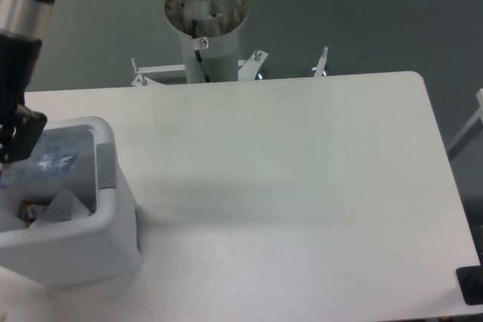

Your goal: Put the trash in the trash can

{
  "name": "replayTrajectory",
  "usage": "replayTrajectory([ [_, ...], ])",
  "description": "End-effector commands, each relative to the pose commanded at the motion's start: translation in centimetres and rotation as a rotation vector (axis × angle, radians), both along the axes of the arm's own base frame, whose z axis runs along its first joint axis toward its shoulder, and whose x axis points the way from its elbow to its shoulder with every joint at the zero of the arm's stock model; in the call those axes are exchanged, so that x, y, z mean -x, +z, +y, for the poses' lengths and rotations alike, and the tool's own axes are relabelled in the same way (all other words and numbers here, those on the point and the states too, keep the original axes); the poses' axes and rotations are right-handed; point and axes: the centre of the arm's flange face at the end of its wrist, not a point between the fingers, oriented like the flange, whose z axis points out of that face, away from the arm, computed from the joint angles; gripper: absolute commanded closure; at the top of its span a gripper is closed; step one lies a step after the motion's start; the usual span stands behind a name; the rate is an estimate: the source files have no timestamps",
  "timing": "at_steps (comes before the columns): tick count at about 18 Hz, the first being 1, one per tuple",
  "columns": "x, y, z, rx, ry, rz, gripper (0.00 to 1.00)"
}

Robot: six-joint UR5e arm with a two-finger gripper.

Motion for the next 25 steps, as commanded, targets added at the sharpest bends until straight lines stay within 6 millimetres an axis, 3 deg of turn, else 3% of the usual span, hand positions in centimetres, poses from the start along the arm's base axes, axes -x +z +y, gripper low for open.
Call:
replayTrajectory([
  [4, 1.3, -1.1, 0.5, 0.015, 0.011, -0.003, 0.00],
  [7, 4.3, -0.6, -0.4, 0.008, 0.059, 0.010, 0.00],
  [9, 7.8, -0.1, -1.5, 0.009, 0.129, 0.028, 0.00],
  [11, 11.9, 0.8, -4.4, 0.047, 0.278, 0.108, 0.00],
  [14, 17.2, 0.2, -7.7, 0.120, 0.446, 0.197, 0.00],
  [19, 25.1, -1.0, -13.4, 0.259, 0.491, 0.374, 0.00],
  [24, 28.6, -2.8, -20.4, 0.494, 0.359, 0.520, 0.00],
  [25, 28.6, -3.2, -21.8, 0.535, 0.311, 0.534, 0.00],
])
